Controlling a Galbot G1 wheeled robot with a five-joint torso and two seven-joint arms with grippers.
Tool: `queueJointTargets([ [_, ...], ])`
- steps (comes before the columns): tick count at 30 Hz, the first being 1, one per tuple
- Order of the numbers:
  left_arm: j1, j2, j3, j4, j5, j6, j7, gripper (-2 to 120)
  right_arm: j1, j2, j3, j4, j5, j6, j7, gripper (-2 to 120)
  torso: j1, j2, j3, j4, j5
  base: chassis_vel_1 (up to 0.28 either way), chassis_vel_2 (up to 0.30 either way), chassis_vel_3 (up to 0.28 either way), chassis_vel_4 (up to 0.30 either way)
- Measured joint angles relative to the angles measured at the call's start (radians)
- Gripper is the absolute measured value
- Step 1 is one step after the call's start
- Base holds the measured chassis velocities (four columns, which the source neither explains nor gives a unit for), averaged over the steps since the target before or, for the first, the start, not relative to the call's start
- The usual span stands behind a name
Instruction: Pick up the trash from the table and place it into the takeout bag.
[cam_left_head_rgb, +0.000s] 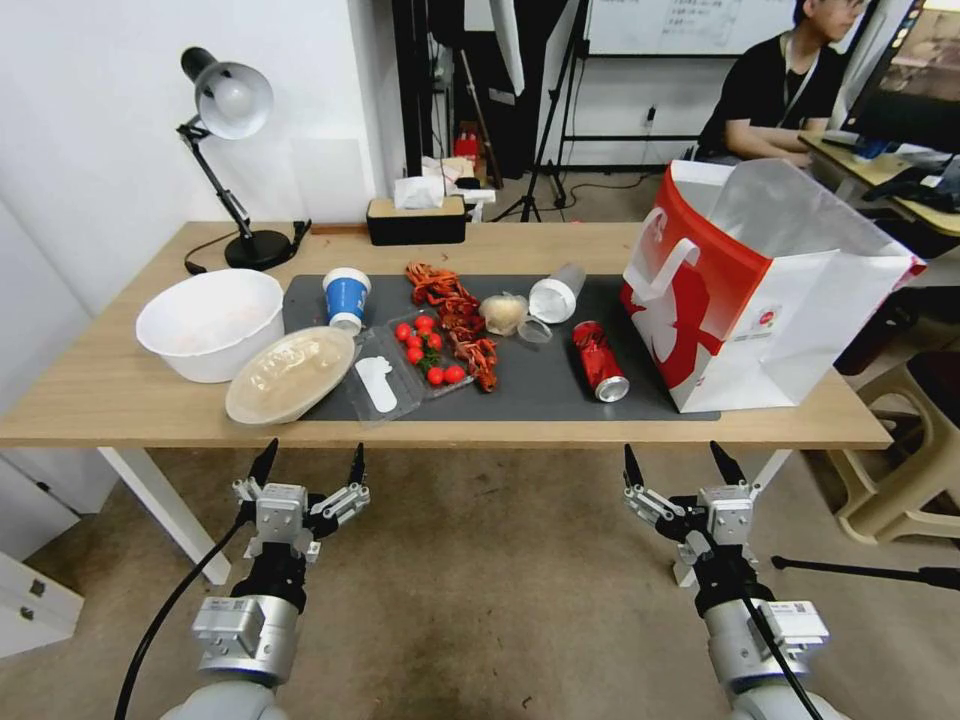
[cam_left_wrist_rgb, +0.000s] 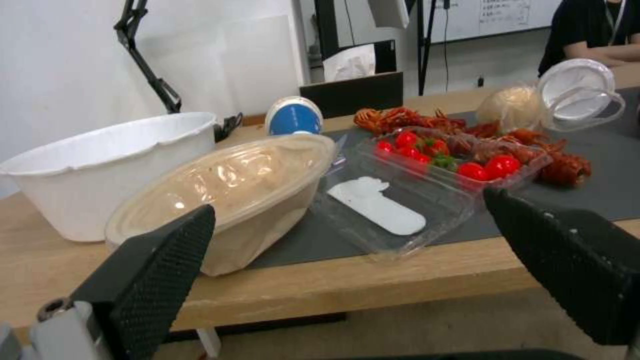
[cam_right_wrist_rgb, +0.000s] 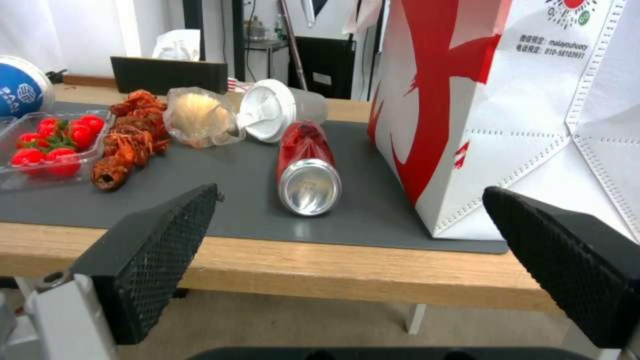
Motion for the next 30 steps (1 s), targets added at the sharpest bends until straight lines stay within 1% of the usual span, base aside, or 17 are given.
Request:
queueJointTargets([
  [26, 0.000, 0.000, 0.000, 0.000, 0.000, 0.000, 0.000, 100, 0.000, 0.000, 0.000, 0.000, 0.000, 0.000, 0.000, 100, 0.000, 0.000, 0.000, 0.0000, 0.0000, 0.000, 0.000, 0.000, 0.000],
  [29, 0.003, 0.000, 0.002, -0.003, -0.003, 0.000, -0.006, 100, -0.003, 0.000, 0.000, 0.003, 0.001, -0.004, -0.001, 100, 0.000, 0.000, 0.000, 0.0000, 0.0000, 0.000, 0.000, 0.000, 0.000],
  [30, 0.011, 0.000, 0.006, -0.013, -0.011, 0.001, -0.020, 100, -0.012, -0.002, 0.000, 0.018, 0.006, -0.017, -0.010, 100, 0.000, 0.000, 0.000, 0.0000, 0.0003, 0.000, 0.000, 0.000, 0.000],
])
